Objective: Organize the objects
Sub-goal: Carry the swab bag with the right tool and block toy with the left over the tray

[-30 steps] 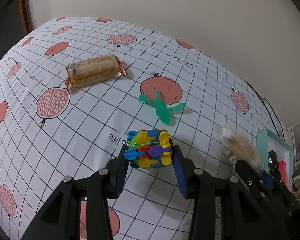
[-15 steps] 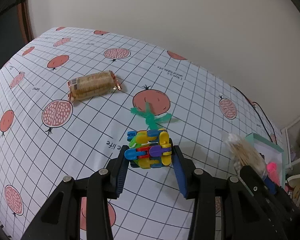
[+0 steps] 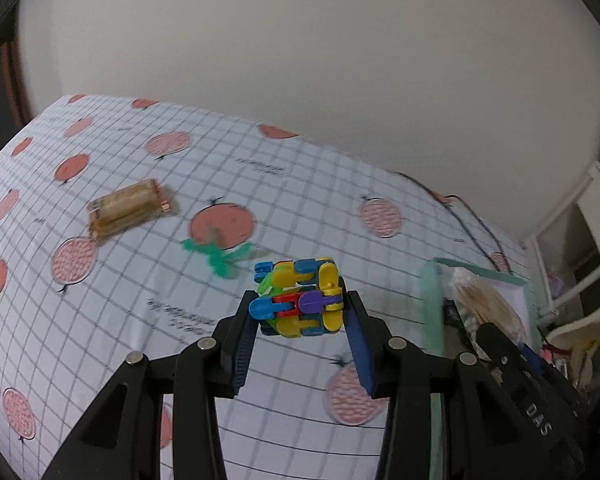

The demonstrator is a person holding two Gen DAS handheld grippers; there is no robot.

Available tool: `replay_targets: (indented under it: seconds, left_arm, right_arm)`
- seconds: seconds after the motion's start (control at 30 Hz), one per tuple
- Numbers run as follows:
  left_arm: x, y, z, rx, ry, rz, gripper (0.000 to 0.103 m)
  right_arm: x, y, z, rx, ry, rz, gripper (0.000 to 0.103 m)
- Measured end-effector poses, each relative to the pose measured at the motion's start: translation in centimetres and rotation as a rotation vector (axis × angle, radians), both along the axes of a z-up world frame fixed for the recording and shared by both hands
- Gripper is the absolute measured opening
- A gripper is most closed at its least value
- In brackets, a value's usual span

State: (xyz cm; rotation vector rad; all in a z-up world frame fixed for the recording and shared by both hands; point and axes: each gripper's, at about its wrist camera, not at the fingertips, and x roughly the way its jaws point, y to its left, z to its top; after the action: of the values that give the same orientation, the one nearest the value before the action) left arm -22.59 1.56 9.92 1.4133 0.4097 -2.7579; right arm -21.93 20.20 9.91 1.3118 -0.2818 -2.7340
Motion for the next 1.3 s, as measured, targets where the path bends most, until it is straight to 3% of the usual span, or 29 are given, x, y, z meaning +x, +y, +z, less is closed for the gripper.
replay_targets:
  seconds: [0.3,0.57,0.93,1.3]
  left_arm:
    - [0.3,5.1,1.0,0.06,0.032,-0.135,0.044]
    - [0.8,9.1,1.3,0.065,0.033,-0.237,0.044]
    - [1.9,15.5,0.3,0.042,-0.015,-0.397,0.044]
    - [1.9,18.4,-2.0,0.029,-0.079,-0.461,0.044]
  right_arm:
    - [0.7,6.6,0.5,-0.004,0.024,-0.137,0.039]
    - [1.4,11.0,0.5,0.034,0.037,-0.221,0.039]
    - [1.6,13.7,-0.9,0.043,0.012,-0.272,0.039]
    - [0.8,14.4,-2.9,0.066,-0.027,-0.278,0.039]
